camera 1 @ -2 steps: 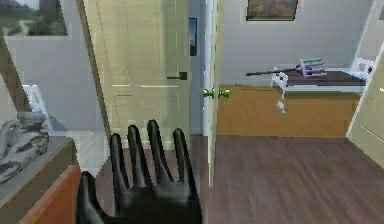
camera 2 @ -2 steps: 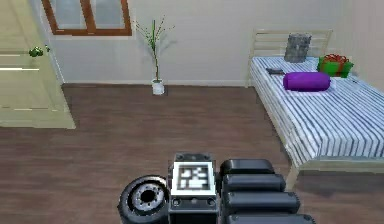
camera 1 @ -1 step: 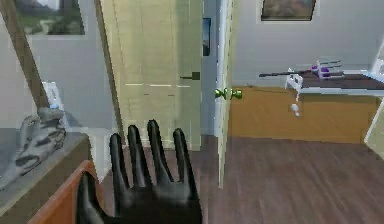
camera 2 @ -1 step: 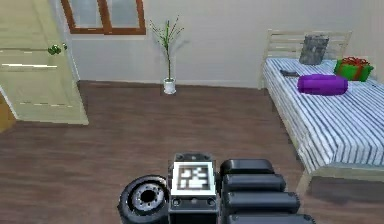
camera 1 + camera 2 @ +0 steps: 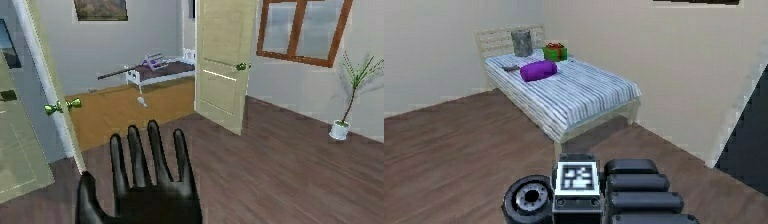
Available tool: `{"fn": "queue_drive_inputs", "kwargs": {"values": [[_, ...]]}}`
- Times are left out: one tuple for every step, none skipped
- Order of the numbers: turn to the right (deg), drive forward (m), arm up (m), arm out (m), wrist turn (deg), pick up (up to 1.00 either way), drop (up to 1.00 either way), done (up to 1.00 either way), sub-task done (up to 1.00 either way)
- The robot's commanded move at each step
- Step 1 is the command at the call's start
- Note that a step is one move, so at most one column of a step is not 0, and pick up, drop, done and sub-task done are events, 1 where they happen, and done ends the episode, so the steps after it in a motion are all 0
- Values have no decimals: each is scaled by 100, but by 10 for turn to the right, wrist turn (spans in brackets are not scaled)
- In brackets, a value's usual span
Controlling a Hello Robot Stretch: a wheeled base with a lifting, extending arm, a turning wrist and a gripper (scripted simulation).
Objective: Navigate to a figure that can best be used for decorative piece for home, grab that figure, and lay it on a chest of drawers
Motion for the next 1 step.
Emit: {"fn": "queue_drive_inputs", "kwargs": {"values": [[450,0,0,0,0,0,0,0,0]]}}
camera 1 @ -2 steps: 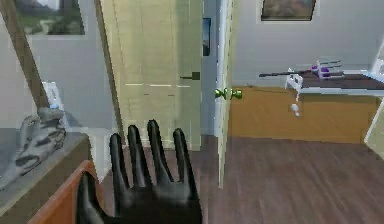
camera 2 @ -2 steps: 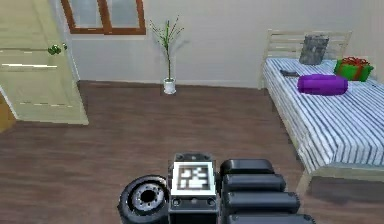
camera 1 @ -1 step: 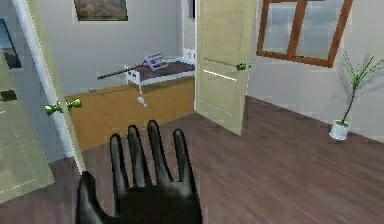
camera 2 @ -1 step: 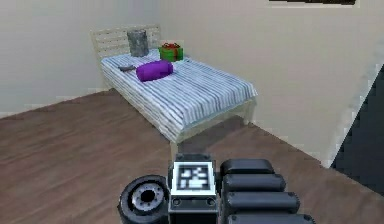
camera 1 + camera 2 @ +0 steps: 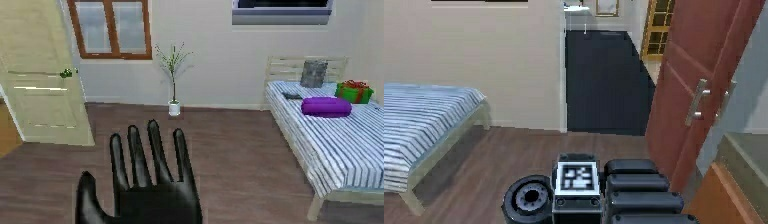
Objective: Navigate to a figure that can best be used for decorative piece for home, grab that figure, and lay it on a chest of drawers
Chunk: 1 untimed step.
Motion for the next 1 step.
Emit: {"fn": "queue_drive_inputs", "kwargs": {"values": [[90,0,0,0,0,0,0,0,0]]}}
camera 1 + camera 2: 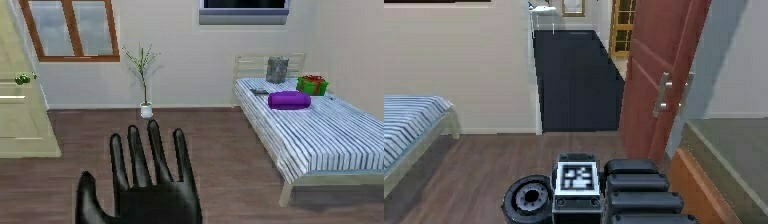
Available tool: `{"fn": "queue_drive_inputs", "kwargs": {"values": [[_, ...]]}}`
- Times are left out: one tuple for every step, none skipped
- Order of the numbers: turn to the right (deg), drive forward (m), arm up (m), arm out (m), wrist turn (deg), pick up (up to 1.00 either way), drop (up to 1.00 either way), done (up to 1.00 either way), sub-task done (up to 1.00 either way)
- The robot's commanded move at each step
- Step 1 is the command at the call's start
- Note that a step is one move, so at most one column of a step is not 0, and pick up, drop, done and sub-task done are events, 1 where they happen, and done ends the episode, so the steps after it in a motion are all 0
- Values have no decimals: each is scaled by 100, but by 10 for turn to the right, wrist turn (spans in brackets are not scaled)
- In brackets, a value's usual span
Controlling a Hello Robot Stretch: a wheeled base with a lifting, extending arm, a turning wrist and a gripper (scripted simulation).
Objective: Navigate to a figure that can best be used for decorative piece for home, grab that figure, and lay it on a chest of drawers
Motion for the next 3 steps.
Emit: {"fn": "queue_drive_inputs", "kwargs": {"values": [[30,0,0,0,0,0,0,0,0],[-450,0,0,0,0,0,0,0,0],[-450,0,0,0,0,0,0,0,0]]}}
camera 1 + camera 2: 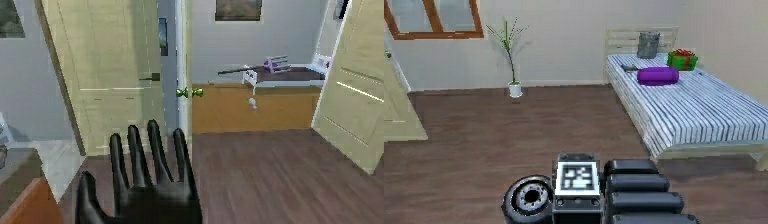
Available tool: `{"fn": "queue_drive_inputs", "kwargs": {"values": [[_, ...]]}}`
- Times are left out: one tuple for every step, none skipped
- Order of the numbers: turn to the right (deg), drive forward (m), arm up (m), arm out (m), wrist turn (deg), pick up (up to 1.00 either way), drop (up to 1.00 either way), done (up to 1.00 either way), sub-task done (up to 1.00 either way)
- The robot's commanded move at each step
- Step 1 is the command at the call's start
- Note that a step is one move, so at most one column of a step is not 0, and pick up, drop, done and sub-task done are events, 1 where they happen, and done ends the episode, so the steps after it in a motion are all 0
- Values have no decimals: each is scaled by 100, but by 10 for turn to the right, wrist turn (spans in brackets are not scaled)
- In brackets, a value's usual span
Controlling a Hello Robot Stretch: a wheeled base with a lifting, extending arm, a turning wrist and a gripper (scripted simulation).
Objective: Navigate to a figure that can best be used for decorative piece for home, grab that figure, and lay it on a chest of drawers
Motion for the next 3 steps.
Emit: {"fn": "queue_drive_inputs", "kwargs": {"values": [[-120,0,0,0,0,0,0,0,0],[450,0,0,0,0,0,0,0,0],[450,0,0,0,0,0,0,0,0]]}}
